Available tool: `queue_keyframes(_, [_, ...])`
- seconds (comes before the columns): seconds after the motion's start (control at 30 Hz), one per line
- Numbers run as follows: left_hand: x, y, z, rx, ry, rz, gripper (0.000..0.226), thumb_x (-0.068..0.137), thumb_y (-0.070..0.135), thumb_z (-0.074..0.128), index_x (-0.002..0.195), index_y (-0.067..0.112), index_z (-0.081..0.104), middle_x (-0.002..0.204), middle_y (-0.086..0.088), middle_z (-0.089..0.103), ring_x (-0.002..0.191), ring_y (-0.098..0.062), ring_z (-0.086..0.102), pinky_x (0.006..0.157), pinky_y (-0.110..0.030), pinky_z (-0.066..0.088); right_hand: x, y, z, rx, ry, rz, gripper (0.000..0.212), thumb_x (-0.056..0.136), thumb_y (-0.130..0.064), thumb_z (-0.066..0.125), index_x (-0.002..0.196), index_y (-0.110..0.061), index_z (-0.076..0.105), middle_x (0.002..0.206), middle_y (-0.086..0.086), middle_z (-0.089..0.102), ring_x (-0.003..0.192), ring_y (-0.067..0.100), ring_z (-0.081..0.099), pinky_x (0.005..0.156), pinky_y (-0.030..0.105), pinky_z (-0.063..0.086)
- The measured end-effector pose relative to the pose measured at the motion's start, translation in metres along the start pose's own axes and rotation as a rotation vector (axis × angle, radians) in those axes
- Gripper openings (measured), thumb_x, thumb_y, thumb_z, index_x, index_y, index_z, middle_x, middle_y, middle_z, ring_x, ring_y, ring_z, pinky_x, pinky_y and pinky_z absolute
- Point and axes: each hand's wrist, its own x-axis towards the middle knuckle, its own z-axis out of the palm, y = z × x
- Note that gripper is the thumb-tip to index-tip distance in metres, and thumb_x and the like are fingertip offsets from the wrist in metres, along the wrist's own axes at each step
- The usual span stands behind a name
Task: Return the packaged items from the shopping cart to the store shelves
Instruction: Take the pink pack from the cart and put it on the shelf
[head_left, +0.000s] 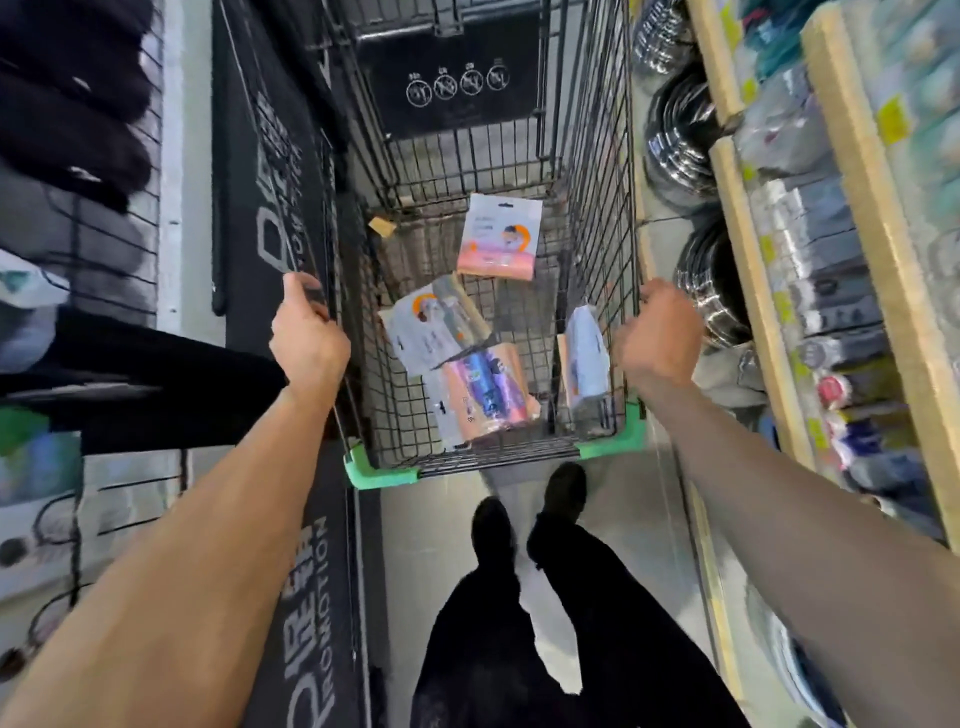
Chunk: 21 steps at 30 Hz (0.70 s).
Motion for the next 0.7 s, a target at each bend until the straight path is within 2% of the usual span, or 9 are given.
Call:
queue_keyframes(0.13, [-0.012,-0.013,-0.009,0.009,-0.035,0.014,0.048,0.078,-0.009,0.041,0.113,0.024,0.048,0.092,-0.002,0.064,0.09,-0.03,0.064,0.085,-0.051,0.057,-0.023,0.008,-0.005,0.001,0.001,-0.018,0.039,0.084,0.001,0.072,0.122,-0.003,0.065,0.112,0.016,0.07,0.102,0.031,0.068,0.089,0.037,0.056])
queue_keyframes(0.27, [-0.028,-0.039,-0.021,-0.007,-0.069,0.064,0.05,0.077,-0.009,0.041,0.111,0.026,0.048,0.096,-0.003,0.065,0.091,-0.029,0.066,0.085,-0.051,0.057,-0.056,0.015,-0.01,-0.002,0.004,0.012,0.036,0.084,0.006,0.068,0.119,-0.002,0.066,0.109,0.015,0.071,0.102,0.029,0.067,0.081,0.025,0.047])
queue_keyframes(0.4, [-0.053,-0.064,-0.033,-0.017,-0.12,0.064,0.047,0.082,-0.009,0.037,0.112,0.026,0.047,0.091,0.001,0.062,0.088,-0.034,0.07,0.086,-0.053,0.056,-0.095,0.029,-0.009,0.029,0.005,0.044,0.031,0.085,0.004,0.067,0.115,-0.005,0.066,0.101,0.012,0.072,0.091,0.026,0.067,0.076,0.022,0.04])
queue_keyframes(0.53, [-0.089,-0.092,-0.043,-0.027,-0.153,0.069,0.047,0.085,-0.012,0.042,0.111,0.027,0.046,0.094,0.002,0.062,0.089,-0.034,0.07,0.085,-0.052,0.057,-0.133,0.053,-0.01,0.032,0.013,0.023,0.038,0.085,0.003,0.069,0.121,-0.007,0.065,0.108,0.013,0.073,0.099,0.029,0.07,0.081,0.023,0.047])
queue_keyframes(0.63, [-0.125,-0.111,-0.046,-0.032,-0.163,0.069,0.048,0.085,-0.014,0.041,0.112,0.026,0.047,0.088,0.006,0.06,0.091,-0.033,0.07,0.084,-0.051,0.058,-0.158,0.078,-0.014,0.031,-0.003,0.02,0.038,0.086,0.001,0.071,0.122,-0.008,0.065,0.111,0.013,0.072,0.099,0.03,0.07,0.083,0.024,0.051])
queue_keyframes(0.7, [-0.153,-0.125,-0.047,-0.028,-0.162,0.066,0.051,0.082,-0.015,0.041,0.111,0.027,0.046,0.089,0.006,0.059,0.092,-0.033,0.07,0.085,-0.053,0.057,-0.177,0.097,-0.015,0.037,-0.009,0.014,0.04,0.085,-0.001,0.072,0.123,-0.009,0.064,0.111,0.013,0.073,0.098,0.03,0.071,0.087,0.035,0.058])
